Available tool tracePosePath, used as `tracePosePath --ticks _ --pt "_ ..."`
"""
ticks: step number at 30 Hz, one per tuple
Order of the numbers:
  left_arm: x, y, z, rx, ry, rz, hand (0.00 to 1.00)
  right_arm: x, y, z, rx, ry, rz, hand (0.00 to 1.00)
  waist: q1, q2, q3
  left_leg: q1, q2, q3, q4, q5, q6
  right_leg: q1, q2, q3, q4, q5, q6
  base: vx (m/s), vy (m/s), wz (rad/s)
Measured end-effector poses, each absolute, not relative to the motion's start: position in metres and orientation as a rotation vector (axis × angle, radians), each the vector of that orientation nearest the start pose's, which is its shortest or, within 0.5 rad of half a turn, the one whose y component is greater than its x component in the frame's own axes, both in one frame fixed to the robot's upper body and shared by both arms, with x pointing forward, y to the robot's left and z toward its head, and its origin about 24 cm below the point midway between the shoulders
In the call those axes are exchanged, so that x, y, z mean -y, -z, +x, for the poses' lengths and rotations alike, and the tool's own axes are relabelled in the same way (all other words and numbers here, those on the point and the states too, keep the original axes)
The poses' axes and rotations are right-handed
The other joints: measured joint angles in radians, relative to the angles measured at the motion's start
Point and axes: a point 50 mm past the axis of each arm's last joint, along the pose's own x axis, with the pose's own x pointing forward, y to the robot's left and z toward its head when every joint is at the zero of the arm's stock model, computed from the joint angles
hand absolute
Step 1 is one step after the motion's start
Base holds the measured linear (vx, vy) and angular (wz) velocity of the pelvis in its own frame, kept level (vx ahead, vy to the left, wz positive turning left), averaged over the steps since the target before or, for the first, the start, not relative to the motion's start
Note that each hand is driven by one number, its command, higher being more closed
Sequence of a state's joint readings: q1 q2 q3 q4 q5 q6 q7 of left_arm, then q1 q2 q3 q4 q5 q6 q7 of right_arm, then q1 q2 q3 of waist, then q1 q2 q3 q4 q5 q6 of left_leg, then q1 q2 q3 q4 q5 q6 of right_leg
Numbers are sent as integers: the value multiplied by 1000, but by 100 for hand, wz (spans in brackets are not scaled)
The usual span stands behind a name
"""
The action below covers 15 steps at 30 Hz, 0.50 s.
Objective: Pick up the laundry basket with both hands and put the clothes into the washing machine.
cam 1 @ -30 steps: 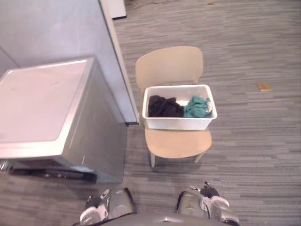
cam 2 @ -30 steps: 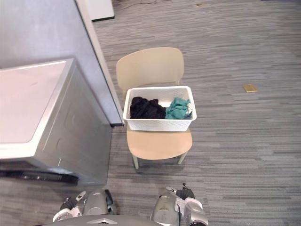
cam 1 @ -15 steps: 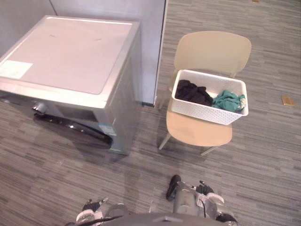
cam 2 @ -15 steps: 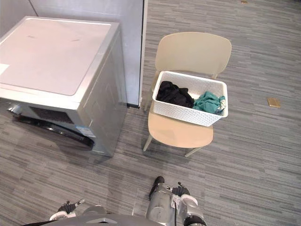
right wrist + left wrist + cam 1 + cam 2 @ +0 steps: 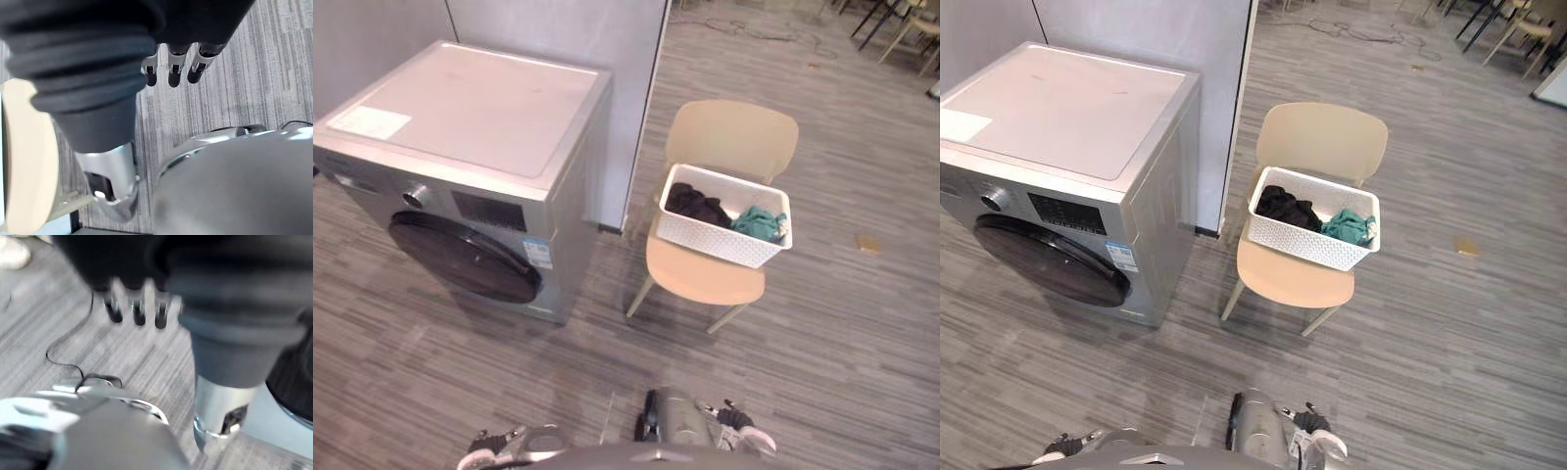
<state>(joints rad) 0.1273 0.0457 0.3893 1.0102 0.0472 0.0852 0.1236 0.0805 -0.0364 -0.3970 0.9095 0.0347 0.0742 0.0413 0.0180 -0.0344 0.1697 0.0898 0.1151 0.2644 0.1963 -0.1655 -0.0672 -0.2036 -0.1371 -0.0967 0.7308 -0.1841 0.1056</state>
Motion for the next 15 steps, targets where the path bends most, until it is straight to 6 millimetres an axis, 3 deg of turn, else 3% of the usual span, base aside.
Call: tracePosePath --ticks 1,3,4,6,9,10,12,15 --pt "-225 162 68 -1193 -509 -50 0 215 153 104 -1053 368 209 0 10 -28 -7 -24 -20 -13 1 13 -7 68 9 28 -164 -81 -16 -74 -192 6" --pt "-220 163 68 -1197 -506 -62 0 212 149 120 -1026 324 185 0 24 6 -19 -89 -5 -13 14 26 -9 113 45 33 -363 -71 -47 -159 -158 -21" --pt "-214 164 65 -1210 -498 -67 0 209 148 128 -1021 296 171 0 22 30 -14 -117 14 -26 8 51 -3 117 75 33 -431 -11 -57 -203 -72 -6" --pt "-213 164 64 -1207 -509 -78 0 206 150 127 -1037 281 167 0 27 38 -12 -135 19 -43 16 64 -8 112 80 32 -442 2 -62 -234 -44 6" --pt "-212 163 68 -1186 -505 -79 0 210 146 137 -1016 259 132 0 30 50 14 -225 43 -53 152 44 -43 77 82 25 -407 8 -77 -200 14 9" --pt "-214 163 70 -1179 -506 -75 0 210 145 139 -1010 258 131 0 27 43 24 -242 46 -54 177 44 -40 66 71 17 -401 14 -78 -238 76 26" --pt "-214 163 66 -1190 -526 -80 0 213 146 132 -1020 278 129 0 20 39 49 -290 85 -42 362 -18 24 67 47 -25 -391 26 -71 -288 166 35" --pt "-220 162 64 -1195 -558 -71 0 224 146 120 -1011 342 143 0 -4 39 48 -279 138 -55 407 -84 52 92 -12 -88 -398 35 -35 -147 306 71"
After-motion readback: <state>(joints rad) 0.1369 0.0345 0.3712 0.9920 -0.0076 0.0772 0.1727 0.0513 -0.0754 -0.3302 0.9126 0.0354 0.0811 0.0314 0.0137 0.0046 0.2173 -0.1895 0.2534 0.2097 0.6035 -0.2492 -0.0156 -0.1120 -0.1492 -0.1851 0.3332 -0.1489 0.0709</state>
